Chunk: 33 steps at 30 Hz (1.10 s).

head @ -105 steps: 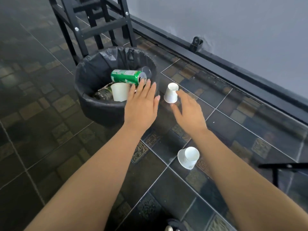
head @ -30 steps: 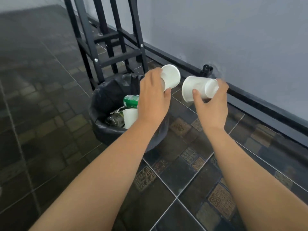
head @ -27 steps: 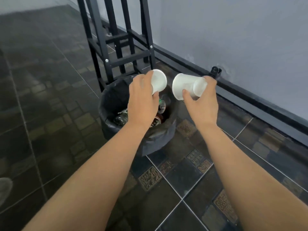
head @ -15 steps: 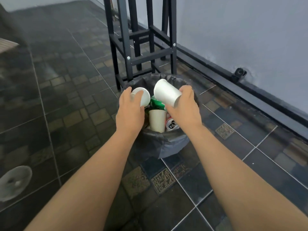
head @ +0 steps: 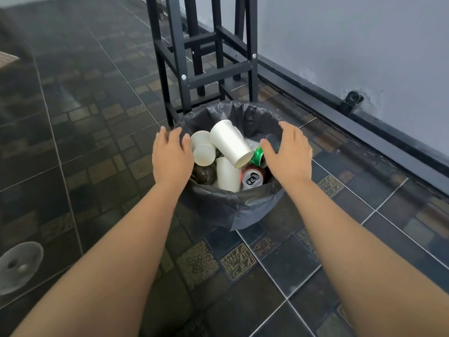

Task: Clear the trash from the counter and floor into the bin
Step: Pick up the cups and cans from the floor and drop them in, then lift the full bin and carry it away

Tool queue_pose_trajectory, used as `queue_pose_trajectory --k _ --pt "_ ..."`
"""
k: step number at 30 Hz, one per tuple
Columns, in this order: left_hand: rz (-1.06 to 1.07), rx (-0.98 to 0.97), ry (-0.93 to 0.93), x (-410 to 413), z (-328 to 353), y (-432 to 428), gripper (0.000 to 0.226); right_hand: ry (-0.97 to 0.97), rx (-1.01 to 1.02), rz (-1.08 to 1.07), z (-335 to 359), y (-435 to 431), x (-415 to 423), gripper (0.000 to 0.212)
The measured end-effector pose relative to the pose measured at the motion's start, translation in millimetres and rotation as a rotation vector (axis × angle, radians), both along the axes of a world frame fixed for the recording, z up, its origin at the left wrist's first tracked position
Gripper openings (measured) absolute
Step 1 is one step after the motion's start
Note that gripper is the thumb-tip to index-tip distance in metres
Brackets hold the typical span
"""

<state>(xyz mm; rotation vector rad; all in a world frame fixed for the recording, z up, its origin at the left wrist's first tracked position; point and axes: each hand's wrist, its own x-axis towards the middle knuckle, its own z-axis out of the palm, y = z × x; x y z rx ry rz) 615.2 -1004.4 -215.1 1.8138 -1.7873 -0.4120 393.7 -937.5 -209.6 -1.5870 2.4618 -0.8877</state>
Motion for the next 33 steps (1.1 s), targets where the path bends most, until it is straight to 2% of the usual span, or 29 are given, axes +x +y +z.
queue_pose_trajectory --k 2,5,9,14,20,25,29,33 --pt "0.001 0.097 0.104 3 3 -4 0.043 -0.087 0.083 -0.030 -3 -4 -8 0.063" --pt "-0.013 0.219 0.275 7 0 -12 0.037 -0.343 0.124 -0.045 -4 -9 -16 0.062" --pt "-0.036 0.232 0.470 8 -8 -14 0.034 -0.593 0.015 -0.063 -2 -10 -16 0.054" --pt "0.030 0.279 0.714 3 -7 -12 0.045 -0.829 -0.095 -0.091 0 -9 -12 0.051" --pt "0.066 0.297 0.878 3 -7 -9 0.048 -0.869 -0.105 -0.111 1 -7 -11 0.051" --pt "0.055 0.348 0.935 2 4 4 0.050 -0.899 -0.108 -0.158 5 12 -9 0.054" --pt "0.009 0.440 0.940 0 49 22 0.055 -0.925 -0.066 -0.258 43 47 -5 0.056" --pt "0.012 0.547 0.933 -3 123 50 0.050 -0.928 -0.018 -0.335 119 79 -3 0.055"
